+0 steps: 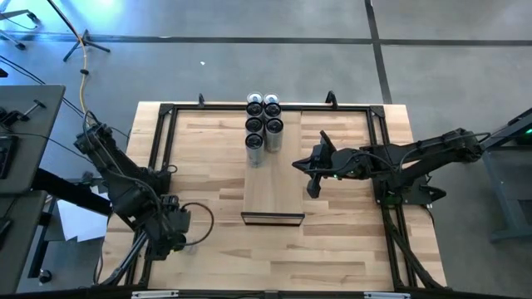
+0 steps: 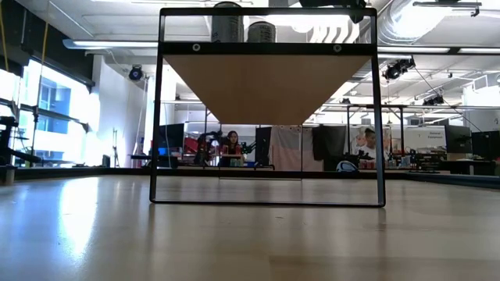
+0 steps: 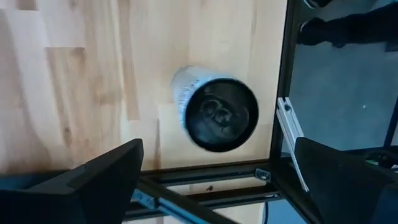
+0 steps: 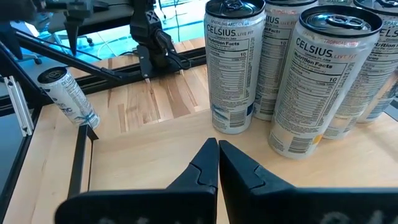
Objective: Place canned beverage on shelf
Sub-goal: Put the white blue soda can on the shelf aligned with the other white blue soda can
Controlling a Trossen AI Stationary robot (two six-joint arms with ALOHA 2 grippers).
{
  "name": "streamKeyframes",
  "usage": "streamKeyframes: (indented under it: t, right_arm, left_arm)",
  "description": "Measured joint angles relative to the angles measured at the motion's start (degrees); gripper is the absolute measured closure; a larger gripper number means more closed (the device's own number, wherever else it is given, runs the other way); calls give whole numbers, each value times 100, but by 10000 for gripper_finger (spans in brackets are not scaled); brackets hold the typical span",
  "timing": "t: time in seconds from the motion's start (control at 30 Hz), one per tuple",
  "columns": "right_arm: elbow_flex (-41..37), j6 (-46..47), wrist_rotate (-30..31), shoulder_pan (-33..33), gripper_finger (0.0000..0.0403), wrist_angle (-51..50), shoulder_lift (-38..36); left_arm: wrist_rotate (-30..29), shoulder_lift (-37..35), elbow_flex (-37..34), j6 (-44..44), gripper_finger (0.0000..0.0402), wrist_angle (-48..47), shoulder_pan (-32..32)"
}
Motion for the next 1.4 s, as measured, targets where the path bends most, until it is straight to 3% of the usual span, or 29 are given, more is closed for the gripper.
streamKeyframes:
  t: [0.3,0.53,1.27,1.4]
  right_arm:
    - [-2,-15,-8,0,403,-219,0]
    - [0,-18,-138,0,403,-308,0]
    - [-2,-18,-175,0,403,-361,0]
    - [-1,-18,-174,0,403,-361,0]
  left_arm:
    - [-456,2,-548,-86,9,648,-310]
    - [-438,111,-807,-58,9,722,-360]
    - [-523,862,-811,6,10,1054,-425]
    - [-533,879,-811,5,29,1052,-425]
